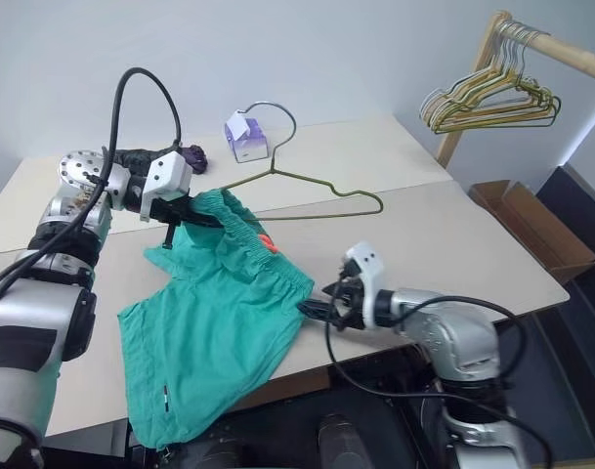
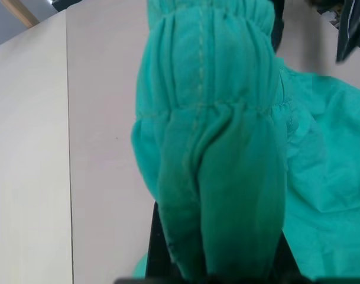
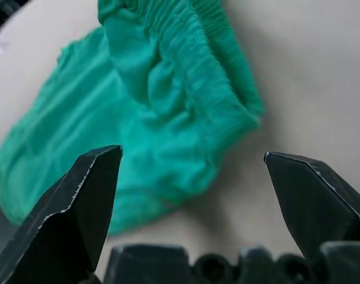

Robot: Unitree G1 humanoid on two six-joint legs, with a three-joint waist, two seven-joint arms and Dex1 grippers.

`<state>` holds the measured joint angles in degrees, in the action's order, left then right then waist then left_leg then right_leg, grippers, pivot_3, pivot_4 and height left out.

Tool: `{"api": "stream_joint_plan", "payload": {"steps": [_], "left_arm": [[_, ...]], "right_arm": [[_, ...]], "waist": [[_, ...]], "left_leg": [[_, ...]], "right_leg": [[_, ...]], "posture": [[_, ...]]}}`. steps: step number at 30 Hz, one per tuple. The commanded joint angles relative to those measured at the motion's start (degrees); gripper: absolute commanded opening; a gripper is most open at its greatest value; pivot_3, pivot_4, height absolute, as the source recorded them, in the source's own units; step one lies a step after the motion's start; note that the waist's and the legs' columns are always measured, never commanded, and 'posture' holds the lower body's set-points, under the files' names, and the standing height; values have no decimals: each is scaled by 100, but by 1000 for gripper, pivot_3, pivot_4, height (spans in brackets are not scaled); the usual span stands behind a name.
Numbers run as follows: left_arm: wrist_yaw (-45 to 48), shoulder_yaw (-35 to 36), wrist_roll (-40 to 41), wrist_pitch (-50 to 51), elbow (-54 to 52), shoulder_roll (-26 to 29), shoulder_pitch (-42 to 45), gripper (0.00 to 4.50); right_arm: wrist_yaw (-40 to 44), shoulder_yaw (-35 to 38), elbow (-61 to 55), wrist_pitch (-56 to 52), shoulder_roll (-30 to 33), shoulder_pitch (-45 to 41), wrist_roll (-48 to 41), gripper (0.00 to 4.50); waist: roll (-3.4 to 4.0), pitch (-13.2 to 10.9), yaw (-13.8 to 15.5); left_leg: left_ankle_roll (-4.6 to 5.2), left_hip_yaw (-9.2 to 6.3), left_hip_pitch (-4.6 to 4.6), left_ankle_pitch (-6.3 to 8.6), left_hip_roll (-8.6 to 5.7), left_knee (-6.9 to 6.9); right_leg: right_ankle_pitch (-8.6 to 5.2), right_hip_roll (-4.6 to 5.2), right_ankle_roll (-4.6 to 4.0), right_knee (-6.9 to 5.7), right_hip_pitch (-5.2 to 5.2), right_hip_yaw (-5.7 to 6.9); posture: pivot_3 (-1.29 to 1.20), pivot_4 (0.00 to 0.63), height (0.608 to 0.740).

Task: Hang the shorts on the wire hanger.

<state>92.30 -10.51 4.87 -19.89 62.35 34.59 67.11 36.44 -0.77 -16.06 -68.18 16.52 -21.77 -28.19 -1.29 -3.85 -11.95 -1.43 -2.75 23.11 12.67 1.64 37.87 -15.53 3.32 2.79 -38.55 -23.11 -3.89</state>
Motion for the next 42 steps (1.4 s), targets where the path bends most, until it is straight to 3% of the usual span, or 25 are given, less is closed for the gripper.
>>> {"api": "stream_joint_plan", "payload": {"steps": [1, 2, 5, 16, 28, 36, 42], "left_arm": [[20, 98, 165, 11, -176, 34, 63, 9], [20, 102, 165, 14, -183, 34, 60, 9], [20, 112, 166, 23, -205, 41, 42, 9], [20, 214, 157, 61, -312, 149, -129, 9], [20, -227, 101, -24, -576, 1085, -784, 9], [20, -432, 115, -61, -636, 1346, -881, 9], [-107, 27, 343, 265, -507, 1175, -681, 9]], "right_arm": [[-366, -98, 273, 7, -346, -259, -28, 4480], [-439, -75, 348, 28, -437, -293, -43, 4480], [-594, 63, 480, 31, -597, -353, -135, 3877], [-792, 437, 296, 181, -338, -116, -263, 58], [-960, 1243, 723, 1046, 990, -245, 51, 20], [-782, 1154, 916, 1419, 1507, -258, 47, 20], [-752, 640, 794, 2067, 1809, 4, 385, 20]], "waist": [[0, 0, 4], [1, 0, 9], [1, 1, 22], [2, 2, -5], [2, 2, 11], [2, 2, 5], [2, 2, 0]], "left_leg": [[0, -1, -1, 0, -1, 0], [0, -1, 0, 0, -1, 0], [-1, -4, 3, 0, -4, 0], [-1, -5, 1, 0, -3, 0], [0, -3, 2, 0, -4, 0], [0, -3, 2, 0, -4, 0], [0, -2, 1, 0, -3, 0]], "right_leg": [[0, 1, 0, 0, 0, 0], [0, 1, 0, 0, 0, 0], [0, 4, 0, 1, 0, 3], [0, 4, 0, -2, 0, 3], [0, 5, 1, -1, 0, 2], [0, 5, 0, 0, 1, 3], [-1, 4, 1, 0, 1, 1]], "posture": [[-143, 0, 740], [-140, 0, 740], [-140, 0, 740], [-135, 0, 740], [-142, 2, 740], [-138, 0, 740], [-135, 0, 740]]}}
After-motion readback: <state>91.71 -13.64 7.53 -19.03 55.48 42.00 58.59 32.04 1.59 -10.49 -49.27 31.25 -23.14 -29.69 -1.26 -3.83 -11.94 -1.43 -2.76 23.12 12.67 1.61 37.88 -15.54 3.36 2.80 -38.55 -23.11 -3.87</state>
